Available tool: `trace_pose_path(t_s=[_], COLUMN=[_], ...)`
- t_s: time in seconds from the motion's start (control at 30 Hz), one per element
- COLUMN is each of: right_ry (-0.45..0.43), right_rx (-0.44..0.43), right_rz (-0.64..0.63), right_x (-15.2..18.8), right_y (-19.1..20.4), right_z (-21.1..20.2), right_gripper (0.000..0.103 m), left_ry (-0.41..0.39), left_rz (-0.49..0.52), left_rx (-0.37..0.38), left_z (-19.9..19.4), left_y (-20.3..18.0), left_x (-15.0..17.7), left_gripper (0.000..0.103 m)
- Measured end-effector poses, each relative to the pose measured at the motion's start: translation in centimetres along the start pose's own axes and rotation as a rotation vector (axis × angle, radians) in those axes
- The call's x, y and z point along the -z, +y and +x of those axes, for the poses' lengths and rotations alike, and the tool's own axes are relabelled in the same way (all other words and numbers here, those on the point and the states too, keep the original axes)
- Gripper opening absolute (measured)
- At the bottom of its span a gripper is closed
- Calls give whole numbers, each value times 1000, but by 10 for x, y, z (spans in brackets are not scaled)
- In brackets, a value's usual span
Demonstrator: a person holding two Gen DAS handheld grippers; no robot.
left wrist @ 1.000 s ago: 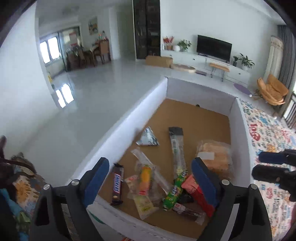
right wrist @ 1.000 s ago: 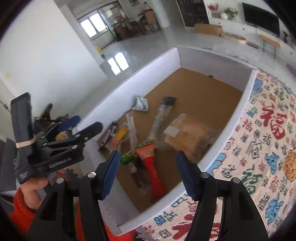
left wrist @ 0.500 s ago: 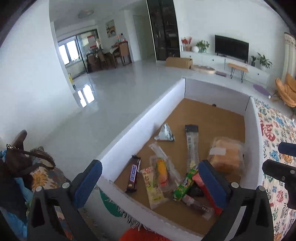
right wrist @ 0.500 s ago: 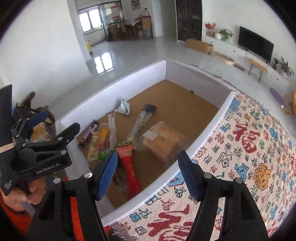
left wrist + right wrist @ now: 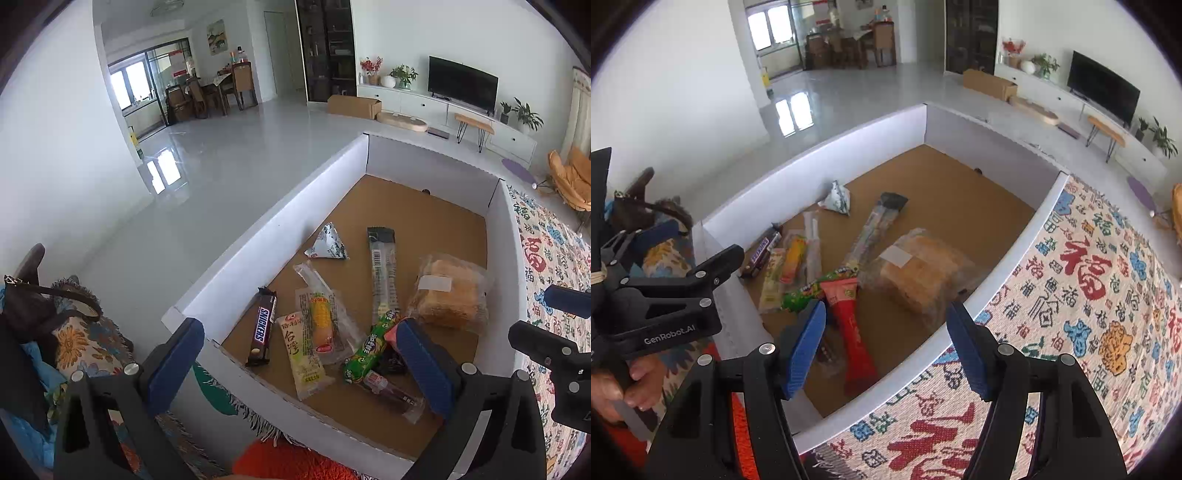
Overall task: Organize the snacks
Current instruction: 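Open both tools to drop the corn snack and red bar into the box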
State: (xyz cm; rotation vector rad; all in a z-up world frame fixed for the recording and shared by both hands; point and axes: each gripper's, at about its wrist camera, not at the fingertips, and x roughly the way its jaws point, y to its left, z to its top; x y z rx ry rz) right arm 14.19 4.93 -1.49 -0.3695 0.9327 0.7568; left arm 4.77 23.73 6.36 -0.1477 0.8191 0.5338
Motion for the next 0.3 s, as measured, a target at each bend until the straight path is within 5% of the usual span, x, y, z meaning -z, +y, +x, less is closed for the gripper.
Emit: trace_pose_path(t_s=[0.3], right_ry=[2], right_rx=[-14], right_rz=[-1], right_x=[0], right_y=[5], right_z=[3], right_gripper=[71], left_ry=[-9], left_rz=[-11], left_rx=[8], left_z=[-4], left_y=[4], left_x=[2], left_gripper=[103])
